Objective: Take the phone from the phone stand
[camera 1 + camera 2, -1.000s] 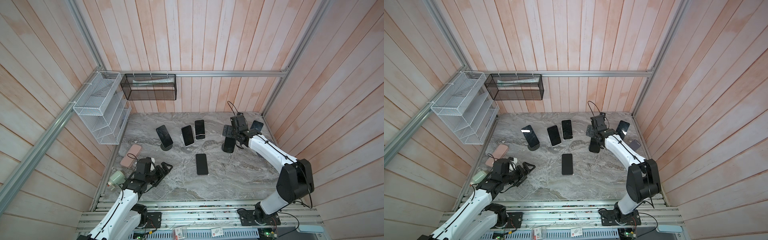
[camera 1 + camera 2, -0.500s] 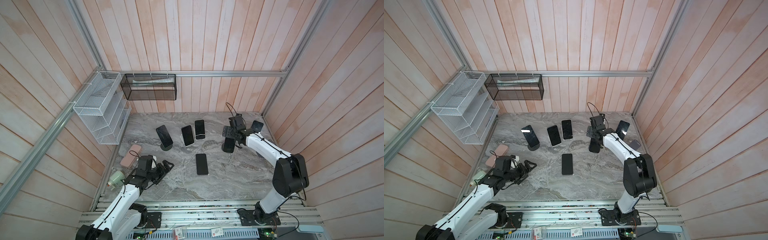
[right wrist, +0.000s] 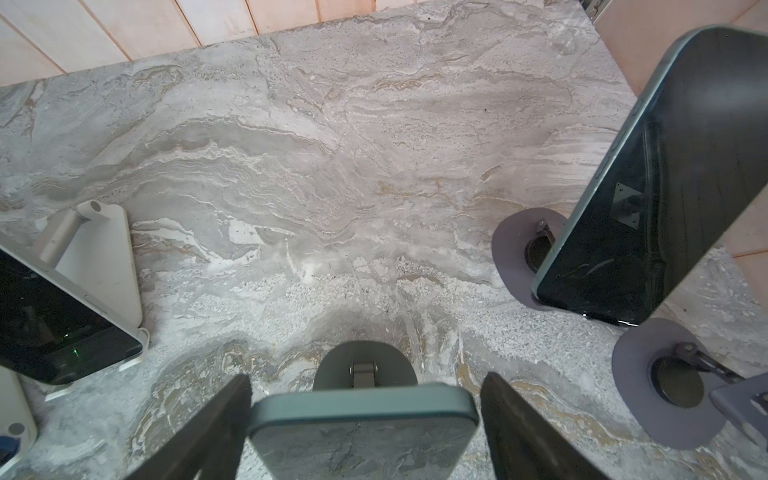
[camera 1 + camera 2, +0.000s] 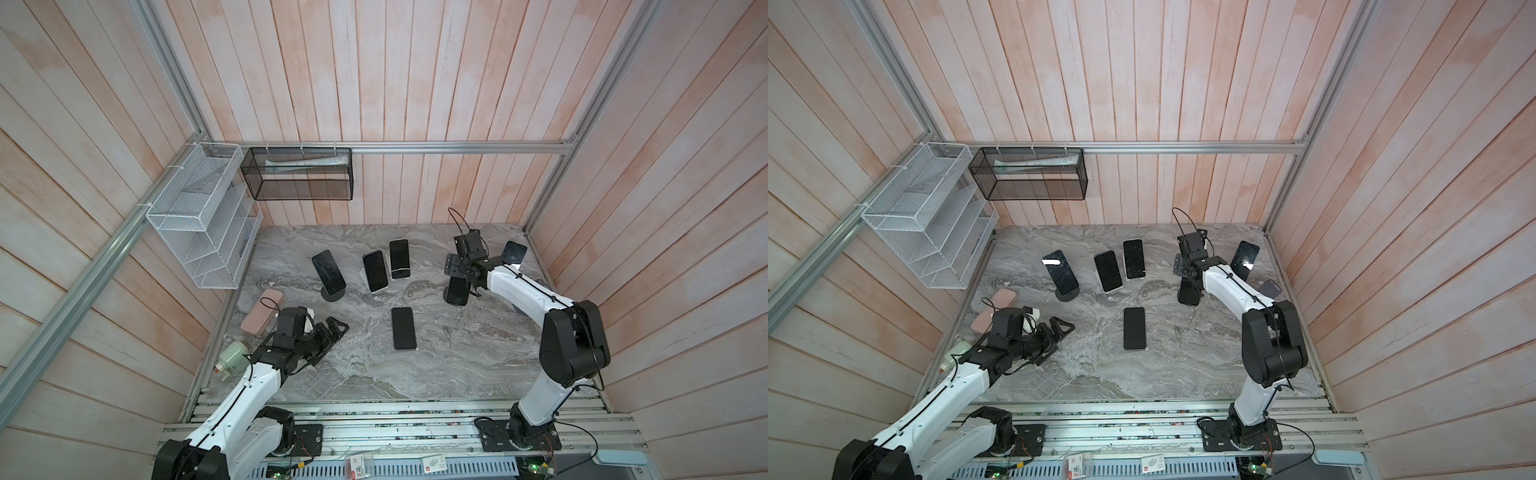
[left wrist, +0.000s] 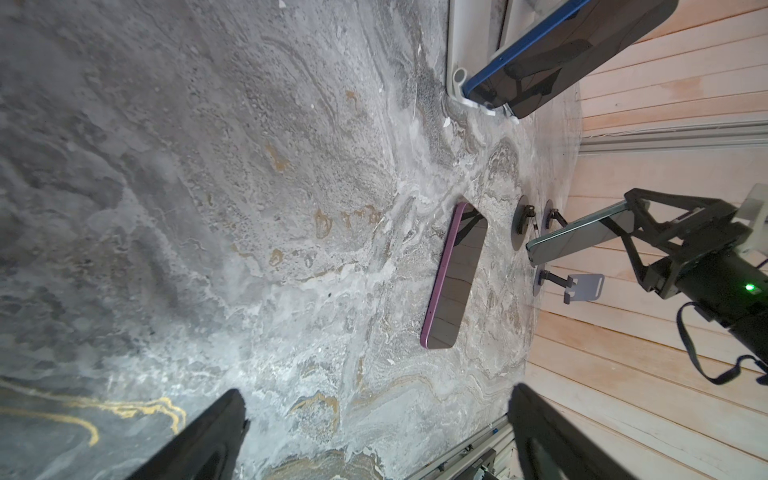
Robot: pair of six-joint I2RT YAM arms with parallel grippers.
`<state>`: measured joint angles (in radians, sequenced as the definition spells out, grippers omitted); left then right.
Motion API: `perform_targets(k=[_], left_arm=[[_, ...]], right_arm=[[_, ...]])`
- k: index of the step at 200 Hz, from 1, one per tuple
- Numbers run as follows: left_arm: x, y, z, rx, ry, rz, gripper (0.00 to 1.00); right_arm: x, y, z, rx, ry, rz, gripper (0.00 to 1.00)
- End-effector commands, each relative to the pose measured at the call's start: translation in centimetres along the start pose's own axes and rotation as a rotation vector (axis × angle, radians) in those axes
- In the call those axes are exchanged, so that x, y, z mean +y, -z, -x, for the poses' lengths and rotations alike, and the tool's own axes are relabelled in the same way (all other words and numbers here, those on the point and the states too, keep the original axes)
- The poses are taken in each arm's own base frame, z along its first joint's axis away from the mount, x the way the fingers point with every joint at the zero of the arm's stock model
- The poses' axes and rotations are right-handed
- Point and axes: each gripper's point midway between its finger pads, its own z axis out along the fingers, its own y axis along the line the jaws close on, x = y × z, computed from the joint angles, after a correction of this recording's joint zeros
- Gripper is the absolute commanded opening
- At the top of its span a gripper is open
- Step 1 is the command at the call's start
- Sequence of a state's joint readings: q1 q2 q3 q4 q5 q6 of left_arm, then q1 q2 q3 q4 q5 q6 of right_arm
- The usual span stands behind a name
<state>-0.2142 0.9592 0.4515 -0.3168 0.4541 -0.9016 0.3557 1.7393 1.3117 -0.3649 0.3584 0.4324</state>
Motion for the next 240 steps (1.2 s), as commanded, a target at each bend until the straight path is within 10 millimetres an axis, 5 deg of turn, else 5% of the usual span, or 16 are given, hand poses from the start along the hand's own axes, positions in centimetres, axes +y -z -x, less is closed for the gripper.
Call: perform_targets(k=[1, 174, 240], left_arm=[[-1.4, 0.3, 1.0, -0.025, -0.032, -0.033, 1.00], [-1.4, 0.7, 0.6, -0.015, -0.036, -0.033, 0.99], [-1.8, 1.2, 0.9, -0.038, -0.038, -0.036, 0.99]], right_arm=[[-0.3, -0.4, 0.4, -0.017, 0.001, -0.014, 0.85], [-0.8, -1.5, -1.8, 0.022, 0.008, 0.009, 0.81], [-0.6, 0.3, -0.6, -0.019, 0.015, 0.045, 0.72]])
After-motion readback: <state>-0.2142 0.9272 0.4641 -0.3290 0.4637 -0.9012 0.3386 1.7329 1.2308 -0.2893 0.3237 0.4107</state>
